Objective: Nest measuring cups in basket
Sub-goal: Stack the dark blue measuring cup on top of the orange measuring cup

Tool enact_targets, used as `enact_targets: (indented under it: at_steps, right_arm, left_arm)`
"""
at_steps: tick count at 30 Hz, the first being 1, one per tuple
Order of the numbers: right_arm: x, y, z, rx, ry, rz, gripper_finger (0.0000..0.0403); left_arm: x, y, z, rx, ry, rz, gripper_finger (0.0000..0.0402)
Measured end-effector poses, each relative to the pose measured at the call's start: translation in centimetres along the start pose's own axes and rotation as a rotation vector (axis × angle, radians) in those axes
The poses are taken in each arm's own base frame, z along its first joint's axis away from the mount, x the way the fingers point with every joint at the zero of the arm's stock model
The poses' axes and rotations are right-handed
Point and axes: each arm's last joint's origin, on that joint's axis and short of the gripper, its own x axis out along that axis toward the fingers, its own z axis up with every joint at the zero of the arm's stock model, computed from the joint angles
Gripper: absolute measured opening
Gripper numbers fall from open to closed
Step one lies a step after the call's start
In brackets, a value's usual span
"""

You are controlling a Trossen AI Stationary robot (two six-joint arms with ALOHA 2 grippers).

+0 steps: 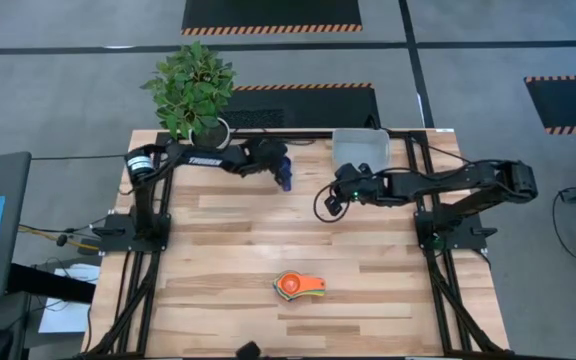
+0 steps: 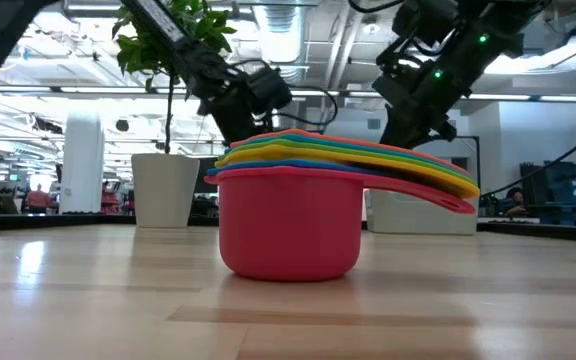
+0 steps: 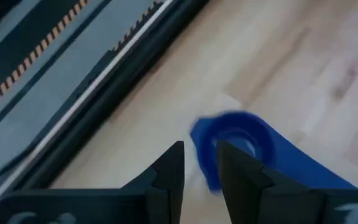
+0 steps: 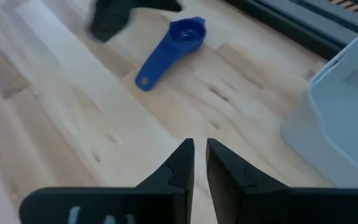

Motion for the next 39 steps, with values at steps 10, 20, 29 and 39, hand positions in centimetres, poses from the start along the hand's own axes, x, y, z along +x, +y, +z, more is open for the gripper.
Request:
enact_targets:
  at_steps: [10, 20, 29, 39]
  right_arm:
    - [-0.7, 1.1, -1.2, -0.022, 0.052, 0.026, 0.0068]
    - [-0.8, 1.2, -1.3, -0.012, 0.055, 0.027, 0.0068]
    - [-1.2, 1.8, -2.1, 0.032, 0.084, 0.034, 0.0068]
    - [-3.1, 4.3, -3.1, 0.143, -0.131, -0.045, 0.0068]
  left_arm:
    - [2.6, 2.8, 0.6, -0.086, 0.068, -0.222, 0.0082]
    - [4.4, 2.9, -0.9, -0.084, 0.151, -0.279, 0.0082]
    - [3.6, 1.9, -0.6, -0.098, 0.146, -0.305, 0.001]
    - [-4.0, -4.2, 2.6, -0.021, -0.086, -0.344, 0.0004]
